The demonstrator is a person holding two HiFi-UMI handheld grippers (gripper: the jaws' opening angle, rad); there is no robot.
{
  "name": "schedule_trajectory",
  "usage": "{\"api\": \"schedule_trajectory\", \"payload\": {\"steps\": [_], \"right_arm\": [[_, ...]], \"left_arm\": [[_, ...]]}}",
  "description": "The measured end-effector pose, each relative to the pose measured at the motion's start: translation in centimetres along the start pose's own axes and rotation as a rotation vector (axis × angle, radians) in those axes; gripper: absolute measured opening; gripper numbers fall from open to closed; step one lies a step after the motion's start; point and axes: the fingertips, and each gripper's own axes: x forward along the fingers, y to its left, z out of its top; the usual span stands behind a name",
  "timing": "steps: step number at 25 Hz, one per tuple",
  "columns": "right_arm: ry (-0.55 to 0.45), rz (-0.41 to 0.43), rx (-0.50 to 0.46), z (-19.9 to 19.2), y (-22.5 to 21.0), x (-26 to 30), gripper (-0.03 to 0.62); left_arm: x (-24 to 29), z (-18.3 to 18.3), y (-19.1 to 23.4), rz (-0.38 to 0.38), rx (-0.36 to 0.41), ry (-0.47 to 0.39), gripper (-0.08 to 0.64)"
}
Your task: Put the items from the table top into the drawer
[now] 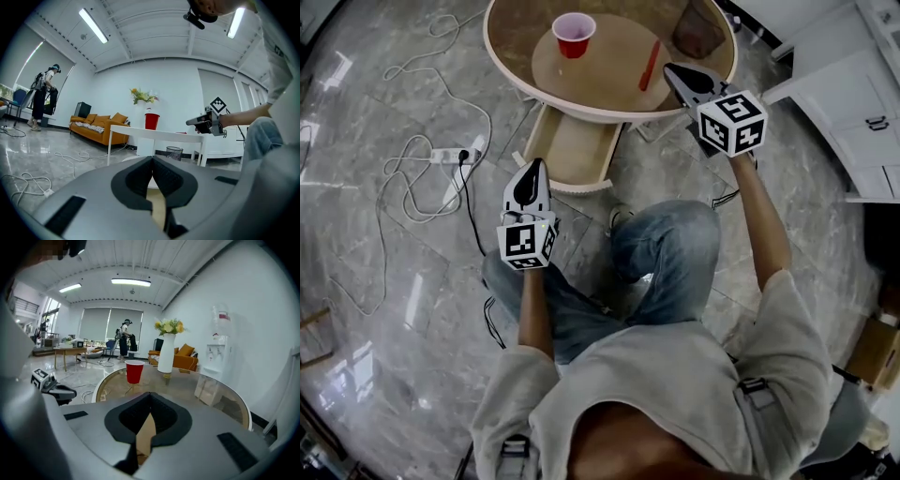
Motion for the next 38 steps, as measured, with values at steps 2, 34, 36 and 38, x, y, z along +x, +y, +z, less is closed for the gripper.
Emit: {"api": "schedule_trajectory", "payload": {"steps": [2,34,36,38], "right_arm": [[0.038,0.022,0.074,0.1,-1.3,1.1,0.025],[0.446,-0.036,0.150,-1.8,-3.0,7.1,0.170],[0.436,-0.029,0.085,-1.6,-2.6,7.0,0.162],[0.435,-0.044,0.021,-1.6,-2.7,7.0,0.133]], "left_arm": [[0.2,0.3,0.2,0.004,0.001,-0.007,0.015],[-1.6,2.1,1.8,0.082,-0.045,-0.085,0.015],[-1.6,2.1,1.8,0.080,-0.047,-0.085,0.015],[-1.6,2.2,1.8,0.080,-0.048,-0.086,0.015]]}}
